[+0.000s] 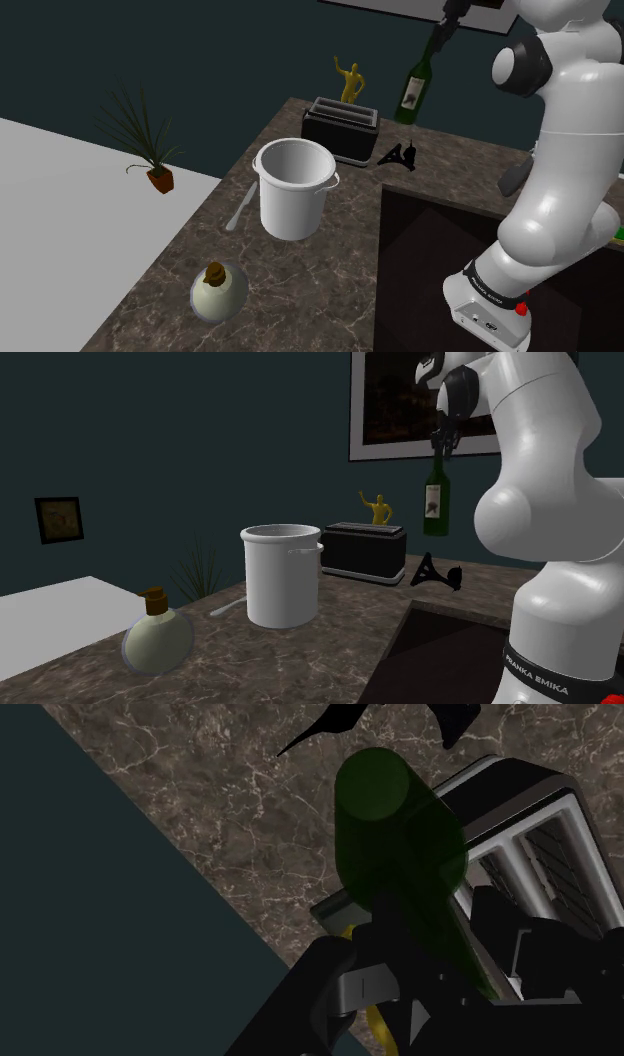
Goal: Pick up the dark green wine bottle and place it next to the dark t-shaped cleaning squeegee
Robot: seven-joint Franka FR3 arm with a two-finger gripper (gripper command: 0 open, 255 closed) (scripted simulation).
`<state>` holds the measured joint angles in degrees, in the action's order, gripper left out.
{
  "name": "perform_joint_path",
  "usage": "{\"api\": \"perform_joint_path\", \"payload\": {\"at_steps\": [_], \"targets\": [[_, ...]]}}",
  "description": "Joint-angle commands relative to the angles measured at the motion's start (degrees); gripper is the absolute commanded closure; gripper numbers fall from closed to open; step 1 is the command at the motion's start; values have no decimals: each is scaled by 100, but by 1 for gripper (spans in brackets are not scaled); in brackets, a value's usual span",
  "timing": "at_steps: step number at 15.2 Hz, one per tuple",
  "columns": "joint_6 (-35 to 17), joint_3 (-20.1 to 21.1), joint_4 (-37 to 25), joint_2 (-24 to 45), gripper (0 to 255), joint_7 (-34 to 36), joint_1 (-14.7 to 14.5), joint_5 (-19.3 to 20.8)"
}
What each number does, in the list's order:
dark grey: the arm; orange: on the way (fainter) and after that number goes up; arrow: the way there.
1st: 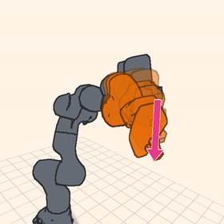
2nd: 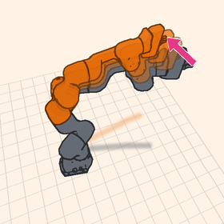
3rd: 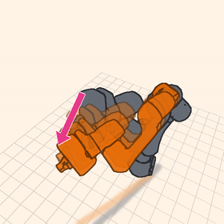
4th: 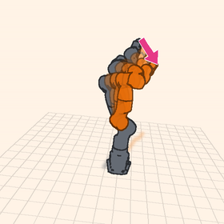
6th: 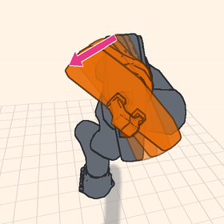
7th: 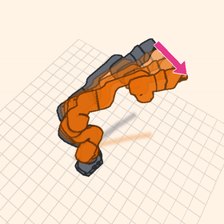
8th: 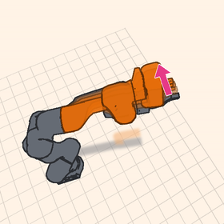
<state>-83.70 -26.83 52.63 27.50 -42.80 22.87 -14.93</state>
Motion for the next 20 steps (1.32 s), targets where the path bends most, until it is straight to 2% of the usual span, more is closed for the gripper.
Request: {"api": "perform_joint_path", "payload": {"at_steps": [1,9,20], "targets": [[-292,-22,465,-178,255,-15,-129,79],[-1129,-44,1651,-533,255,-44,-392,237],[-2075,-32,2778,-719,255,-88,-564,304]]}}
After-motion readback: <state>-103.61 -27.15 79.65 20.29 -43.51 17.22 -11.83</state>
